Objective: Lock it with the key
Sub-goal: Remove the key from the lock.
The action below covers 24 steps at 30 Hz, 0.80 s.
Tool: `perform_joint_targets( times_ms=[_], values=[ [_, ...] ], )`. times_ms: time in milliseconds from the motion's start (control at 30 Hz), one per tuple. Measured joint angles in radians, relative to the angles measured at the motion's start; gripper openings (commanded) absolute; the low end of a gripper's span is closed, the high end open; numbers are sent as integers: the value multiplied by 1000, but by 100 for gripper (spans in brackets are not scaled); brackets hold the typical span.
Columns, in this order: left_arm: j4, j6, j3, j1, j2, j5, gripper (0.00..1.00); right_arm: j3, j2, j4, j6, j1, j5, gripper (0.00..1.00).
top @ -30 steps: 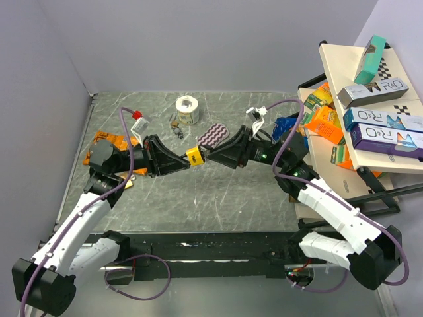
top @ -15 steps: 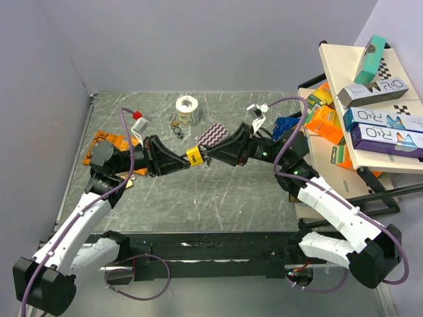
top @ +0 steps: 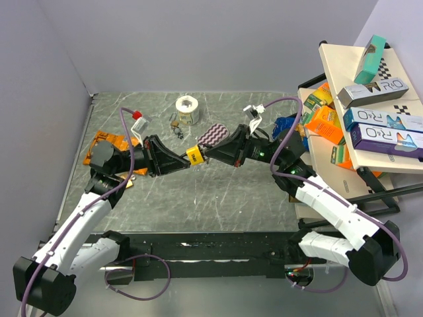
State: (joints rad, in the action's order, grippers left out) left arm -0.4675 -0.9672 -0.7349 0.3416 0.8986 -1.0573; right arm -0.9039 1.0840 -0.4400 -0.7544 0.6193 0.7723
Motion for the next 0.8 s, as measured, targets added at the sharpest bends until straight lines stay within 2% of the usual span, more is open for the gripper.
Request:
perform_joint_targets(
  times_ms=[333, 667, 800],
  values=[
    [-18, -29, 14, -19, 0, 0, 1, 0, 3, 28, 8, -21, -5, 0],
    [-45, -50, 40, -84, 0, 8, 1, 1, -20, 16, -20, -120, 23, 0],
    [-26, -36, 41, -93, 0, 9, 1, 4, -41, 51, 23, -144, 32, 0]
  ],
)
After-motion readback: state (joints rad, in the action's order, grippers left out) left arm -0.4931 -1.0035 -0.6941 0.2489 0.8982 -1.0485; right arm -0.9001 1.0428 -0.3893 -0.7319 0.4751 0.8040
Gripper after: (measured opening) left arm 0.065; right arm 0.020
